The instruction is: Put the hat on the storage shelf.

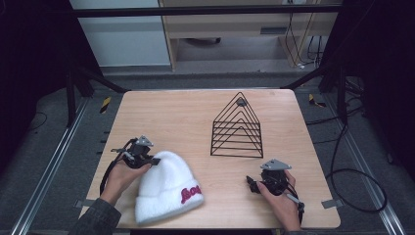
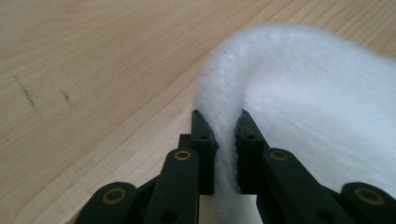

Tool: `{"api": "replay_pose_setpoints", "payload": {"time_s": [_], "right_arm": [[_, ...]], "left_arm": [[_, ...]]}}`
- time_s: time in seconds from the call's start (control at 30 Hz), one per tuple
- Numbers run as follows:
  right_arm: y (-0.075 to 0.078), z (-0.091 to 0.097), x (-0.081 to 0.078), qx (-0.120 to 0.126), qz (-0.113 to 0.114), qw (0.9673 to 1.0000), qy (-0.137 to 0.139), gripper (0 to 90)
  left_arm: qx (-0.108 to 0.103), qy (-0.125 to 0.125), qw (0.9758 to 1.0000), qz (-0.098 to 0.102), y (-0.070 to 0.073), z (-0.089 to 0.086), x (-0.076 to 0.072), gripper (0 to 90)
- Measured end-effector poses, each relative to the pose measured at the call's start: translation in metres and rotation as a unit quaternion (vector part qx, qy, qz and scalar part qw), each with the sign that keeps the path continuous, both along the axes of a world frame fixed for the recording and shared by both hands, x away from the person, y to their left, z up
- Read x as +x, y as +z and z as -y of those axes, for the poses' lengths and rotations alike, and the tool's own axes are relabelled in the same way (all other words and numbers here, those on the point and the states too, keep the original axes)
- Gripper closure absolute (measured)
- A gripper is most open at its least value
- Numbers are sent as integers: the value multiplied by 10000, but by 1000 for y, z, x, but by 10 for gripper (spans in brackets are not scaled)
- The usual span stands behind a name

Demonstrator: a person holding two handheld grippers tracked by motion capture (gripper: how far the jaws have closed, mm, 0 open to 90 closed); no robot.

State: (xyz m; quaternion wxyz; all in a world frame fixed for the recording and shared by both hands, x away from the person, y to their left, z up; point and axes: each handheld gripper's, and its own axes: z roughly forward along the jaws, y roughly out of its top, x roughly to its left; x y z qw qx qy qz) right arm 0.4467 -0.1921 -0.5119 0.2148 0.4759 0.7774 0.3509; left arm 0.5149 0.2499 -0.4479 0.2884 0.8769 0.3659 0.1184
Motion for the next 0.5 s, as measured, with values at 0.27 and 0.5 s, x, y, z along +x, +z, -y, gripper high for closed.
{"api": "replay_pose_setpoints", "payload": {"time_s": [0.27,0.5], "right_arm": [[0,0,-1,6,6,10000,23,170],[4,-5,-7,157,62,9996,237,282]], "left_arm": [[-102,-271,9974,657,44,14,-21,816],[-224,-474,9889,1387,89,28,-43,818]]}}
